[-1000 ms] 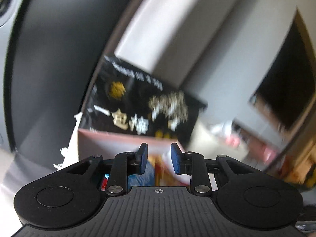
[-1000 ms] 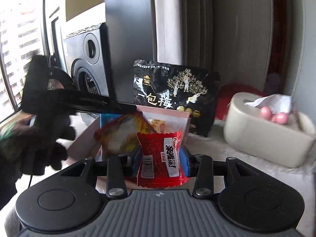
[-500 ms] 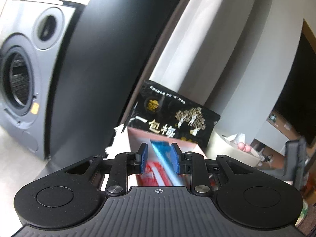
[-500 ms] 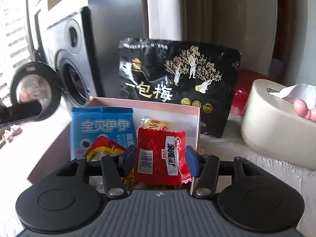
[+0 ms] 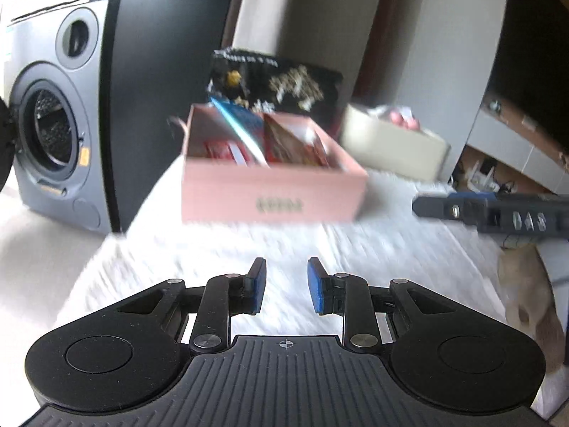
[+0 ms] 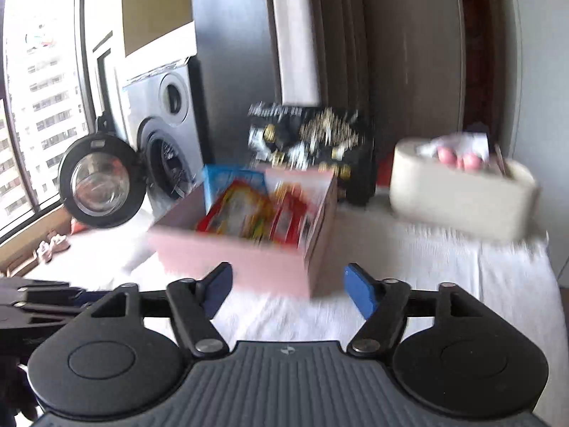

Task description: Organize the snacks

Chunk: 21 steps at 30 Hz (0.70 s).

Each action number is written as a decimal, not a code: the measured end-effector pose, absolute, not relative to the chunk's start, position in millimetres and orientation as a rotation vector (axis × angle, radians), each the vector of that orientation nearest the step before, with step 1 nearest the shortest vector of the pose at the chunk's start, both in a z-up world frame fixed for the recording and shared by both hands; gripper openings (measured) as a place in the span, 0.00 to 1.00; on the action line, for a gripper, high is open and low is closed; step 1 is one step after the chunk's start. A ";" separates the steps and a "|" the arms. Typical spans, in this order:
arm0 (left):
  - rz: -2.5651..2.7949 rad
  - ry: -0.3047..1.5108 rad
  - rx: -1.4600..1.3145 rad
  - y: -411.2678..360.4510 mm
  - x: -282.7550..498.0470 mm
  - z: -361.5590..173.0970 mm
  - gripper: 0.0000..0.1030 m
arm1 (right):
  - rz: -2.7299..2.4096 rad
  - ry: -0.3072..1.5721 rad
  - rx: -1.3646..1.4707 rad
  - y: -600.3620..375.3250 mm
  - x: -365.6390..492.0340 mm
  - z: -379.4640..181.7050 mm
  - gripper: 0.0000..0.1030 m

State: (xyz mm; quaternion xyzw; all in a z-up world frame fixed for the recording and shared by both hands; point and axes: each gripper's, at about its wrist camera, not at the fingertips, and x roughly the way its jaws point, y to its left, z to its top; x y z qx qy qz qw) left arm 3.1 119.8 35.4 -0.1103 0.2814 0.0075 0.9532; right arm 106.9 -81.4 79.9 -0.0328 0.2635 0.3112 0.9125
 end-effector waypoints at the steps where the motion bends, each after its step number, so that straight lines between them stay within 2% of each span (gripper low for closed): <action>1: 0.015 0.580 -0.218 112.8 -0.5 31.5 0.28 | 0.641 0.560 -0.068 -87.0 95.4 73.5 0.72; 5: 0.057 0.625 -0.166 90.6 -4.5 14.3 0.28 | 0.598 0.630 -0.080 -96.9 64.1 42.4 0.73; 9: 0.083 0.621 -0.158 82.3 -0.2 4.2 0.29 | 0.571 0.721 -0.037 -96.6 70.6 18.0 0.73; 12: 0.088 0.613 -0.139 76.4 1.6 1.7 0.29 | 0.550 0.703 -0.027 -99.1 70.1 13.1 0.74; 14: 0.078 0.613 -0.142 72.5 2.9 1.9 0.32 | 0.553 0.707 -0.020 -101.1 70.2 11.6 0.76; 16: 0.070 0.613 -0.137 69.3 5.0 1.8 0.32 | 0.577 0.705 -0.021 -99.4 70.1 9.2 0.86; 21: 0.072 0.593 -0.120 65.8 5.4 -0.7 0.33 | 0.492 0.676 -0.018 -99.1 67.4 7.6 0.86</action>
